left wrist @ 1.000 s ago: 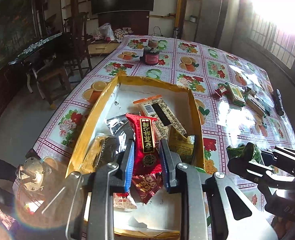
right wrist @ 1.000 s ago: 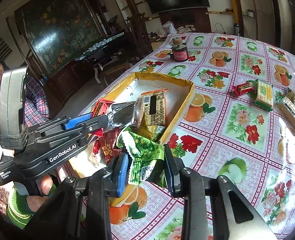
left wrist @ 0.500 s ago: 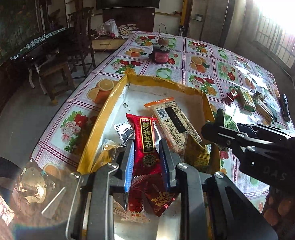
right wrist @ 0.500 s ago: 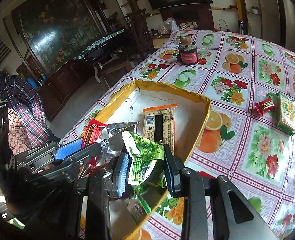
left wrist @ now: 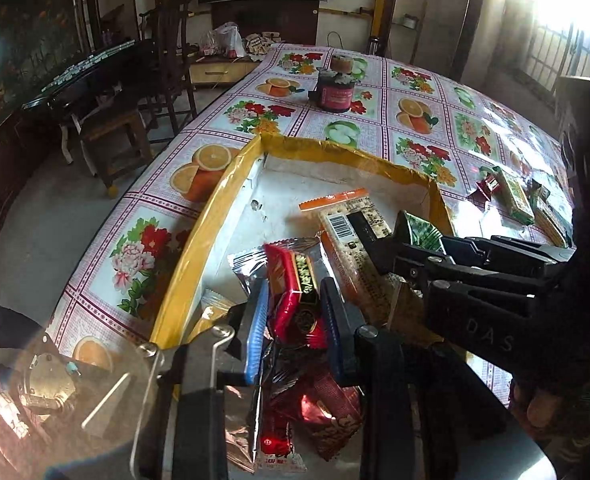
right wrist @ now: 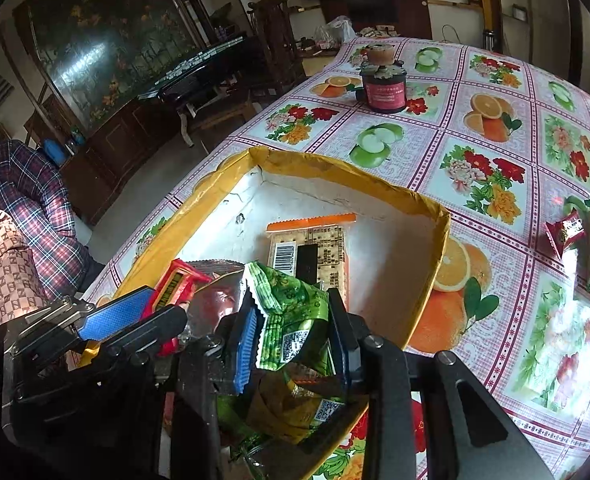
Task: Organize snacks
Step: 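Carry both packets into the yellow tray and open both tools to release, then withdraw both tools from the tray back toward the remaining snacks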
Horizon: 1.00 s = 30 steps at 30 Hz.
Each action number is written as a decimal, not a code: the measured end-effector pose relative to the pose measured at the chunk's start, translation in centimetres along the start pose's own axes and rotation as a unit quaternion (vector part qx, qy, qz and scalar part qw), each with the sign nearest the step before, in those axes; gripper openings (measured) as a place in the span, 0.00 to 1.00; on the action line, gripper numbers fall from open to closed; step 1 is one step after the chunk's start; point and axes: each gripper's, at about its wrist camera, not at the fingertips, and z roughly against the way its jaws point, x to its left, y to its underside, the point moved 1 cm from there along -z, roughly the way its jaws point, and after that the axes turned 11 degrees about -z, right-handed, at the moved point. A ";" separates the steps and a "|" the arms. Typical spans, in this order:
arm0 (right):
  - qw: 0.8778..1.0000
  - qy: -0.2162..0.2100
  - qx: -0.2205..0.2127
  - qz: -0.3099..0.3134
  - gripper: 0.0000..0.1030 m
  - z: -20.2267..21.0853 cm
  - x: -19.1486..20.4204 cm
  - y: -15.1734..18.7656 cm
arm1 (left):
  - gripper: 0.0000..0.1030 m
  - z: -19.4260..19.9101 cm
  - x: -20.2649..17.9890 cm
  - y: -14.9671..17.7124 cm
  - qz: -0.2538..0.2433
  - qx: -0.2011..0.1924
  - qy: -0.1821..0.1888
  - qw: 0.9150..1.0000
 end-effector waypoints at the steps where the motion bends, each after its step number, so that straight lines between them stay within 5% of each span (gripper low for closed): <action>1: 1.000 0.001 0.000 0.001 0.33 -0.1 0.0 0.0 | 0.34 -0.2 0.0 0.0 0.000 0.003 0.000 1.000; 4: 1.000 0.001 0.004 -0.003 0.34 -0.4 -0.3 0.0 | 0.52 -0.5 0.1 0.2 0.003 0.007 -0.001 1.000; 6: 1.000 0.000 0.004 -0.007 0.37 -0.3 -0.5 -0.1 | 0.72 -0.4 0.2 0.3 0.005 0.004 -0.005 1.000; 8: 1.000 0.002 -0.002 -0.007 0.42 0.1 -0.5 -0.1 | 0.78 0.0 0.2 0.3 0.002 -0.001 -0.013 1.000; 13: 1.000 -0.009 -0.017 -0.015 0.52 1.9 -0.8 0.1 | 0.83 1.0 0.1 0.2 0.004 -0.011 -0.021 1.000; 30: 0.991 0.015 -0.083 -0.108 0.54 10.9 -9.5 3.2 | 0.87 3.9 -3.9 -0.5 -0.030 -0.041 -0.027 0.998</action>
